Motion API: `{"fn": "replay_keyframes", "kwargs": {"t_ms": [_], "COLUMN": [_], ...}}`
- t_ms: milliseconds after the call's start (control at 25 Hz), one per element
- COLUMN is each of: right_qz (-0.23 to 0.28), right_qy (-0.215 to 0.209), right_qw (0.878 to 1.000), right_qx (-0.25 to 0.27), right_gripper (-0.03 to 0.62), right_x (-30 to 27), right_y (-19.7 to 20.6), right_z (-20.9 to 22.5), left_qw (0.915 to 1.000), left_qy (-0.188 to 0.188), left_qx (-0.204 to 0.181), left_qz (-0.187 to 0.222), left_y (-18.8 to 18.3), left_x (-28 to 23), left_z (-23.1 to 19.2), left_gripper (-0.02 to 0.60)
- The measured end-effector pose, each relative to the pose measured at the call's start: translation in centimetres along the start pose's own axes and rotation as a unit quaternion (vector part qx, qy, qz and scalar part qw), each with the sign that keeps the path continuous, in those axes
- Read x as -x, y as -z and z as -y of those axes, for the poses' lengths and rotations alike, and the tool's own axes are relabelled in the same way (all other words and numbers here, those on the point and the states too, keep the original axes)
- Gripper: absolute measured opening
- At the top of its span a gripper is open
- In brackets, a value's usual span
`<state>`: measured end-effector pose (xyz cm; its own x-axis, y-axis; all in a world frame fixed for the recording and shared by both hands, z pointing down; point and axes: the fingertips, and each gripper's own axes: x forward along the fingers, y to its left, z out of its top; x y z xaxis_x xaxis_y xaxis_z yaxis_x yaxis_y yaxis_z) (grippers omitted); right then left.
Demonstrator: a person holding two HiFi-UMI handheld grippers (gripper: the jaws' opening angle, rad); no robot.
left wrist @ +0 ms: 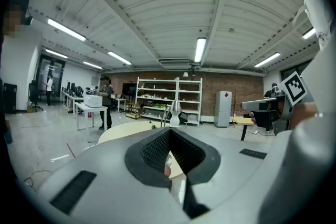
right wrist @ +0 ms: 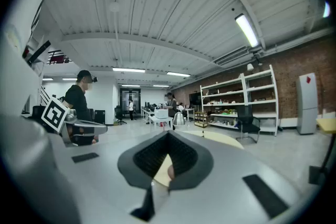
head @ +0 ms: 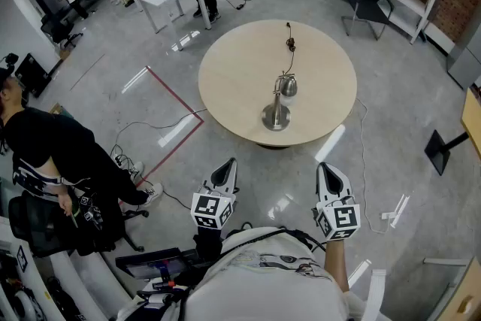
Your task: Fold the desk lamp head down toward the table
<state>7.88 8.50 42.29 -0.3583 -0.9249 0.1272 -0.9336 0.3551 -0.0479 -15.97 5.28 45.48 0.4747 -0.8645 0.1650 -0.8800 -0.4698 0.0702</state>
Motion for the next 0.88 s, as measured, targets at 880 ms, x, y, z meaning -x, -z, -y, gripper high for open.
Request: {"fn": "replay_keyframes", "kwargs": {"t_ms": [880], "right_qz": [0.001], "right_qy": [-0.020], "right_qw": [0.999], "right_qx": [-0.026], "right_gripper": [0.005], "right_x": [0.6], "right_y": [-0.2], "right_z": [1.7], "left_qw": [0.9999], "left_qy": [-0.006], "left_qx": [0.000], "left_qz": [-0.008], "left_y": [-0.2], "left_x": [-1.2], "left_z": [2.5], "left_gripper": [0.003]}}
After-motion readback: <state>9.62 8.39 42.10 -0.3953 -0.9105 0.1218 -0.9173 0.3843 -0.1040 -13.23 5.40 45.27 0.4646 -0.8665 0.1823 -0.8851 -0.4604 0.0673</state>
